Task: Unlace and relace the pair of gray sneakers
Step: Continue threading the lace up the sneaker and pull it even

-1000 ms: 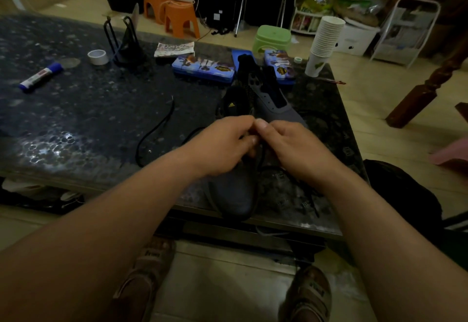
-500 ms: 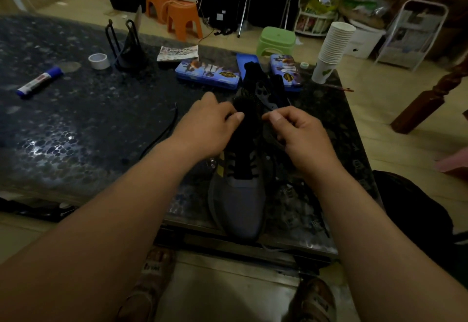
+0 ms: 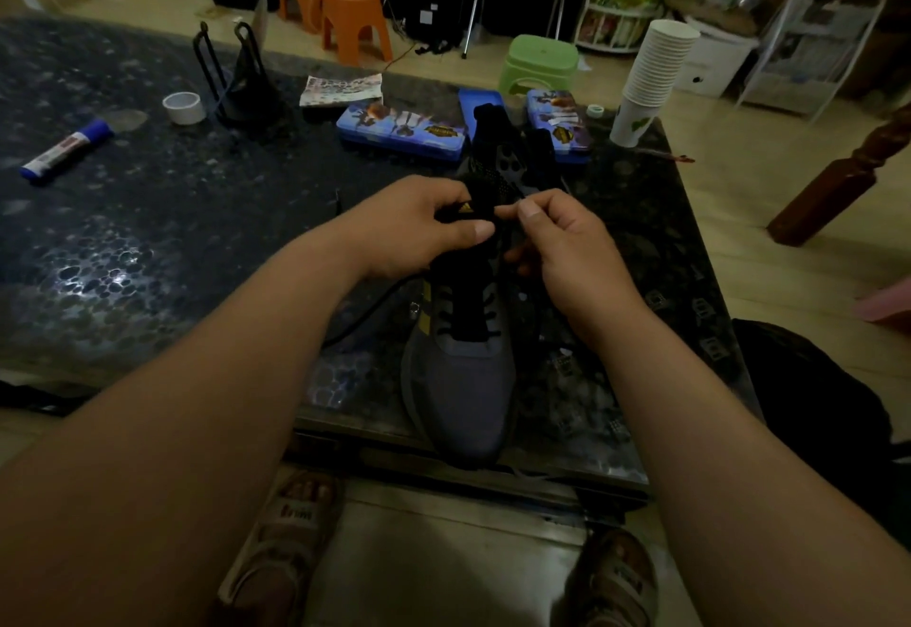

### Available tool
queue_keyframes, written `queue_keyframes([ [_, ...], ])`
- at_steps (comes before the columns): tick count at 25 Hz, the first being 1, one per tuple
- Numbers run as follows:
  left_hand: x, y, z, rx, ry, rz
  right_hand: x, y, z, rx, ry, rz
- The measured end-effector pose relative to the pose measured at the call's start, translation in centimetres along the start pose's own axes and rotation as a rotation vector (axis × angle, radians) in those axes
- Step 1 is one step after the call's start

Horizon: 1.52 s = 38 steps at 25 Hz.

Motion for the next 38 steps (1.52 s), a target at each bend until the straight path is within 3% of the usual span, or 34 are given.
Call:
queue_keyframes([
  [5,-1.2,-0.8,-0.4,0.000,0.010,0.452,-0.4,0.4,0.7,0.026,0.040,0.060],
  [9,-1.7,-1.0,-0.9,-0.027,0.045,0.420,-1.1,2.4,1.9,0.181,0.154,0.044],
  [15,-1.7,-1.1,-1.5,-0.025,0.038,0.375,-0.2,1.0,4.0,0.034,0.178,0.204],
  [22,-1.2,-1.7,-1.6,-0.035,0.028,0.370,-0.2,0.7,4.5,0.042,0.293,0.461],
  [29,-1.3,-1.8,-1.6,-0.024,0.057,0.379,-0.6,0.1,4.5,-0.024,0.396,0.493],
  [34,-1.3,-1.7,-1.5,-0.030,0.056,0.364,-0.4,0.6,4.0,0.063,0.349,0.533],
  [38,-1.5,-1.8,-1.7,-0.036,0.055,0.365,-0.5,0.3,4.3,0.019,0.374,0.548],
])
Point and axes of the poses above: each hand's wrist, its own z-axis away from the middle knuckle, its own y-axis out of the back of the hand, x = y × z, the point moved 6 cm from there along -z, towards the middle knuckle, and after that the axes turned 6 degrees about z, right-handed, at the moved point
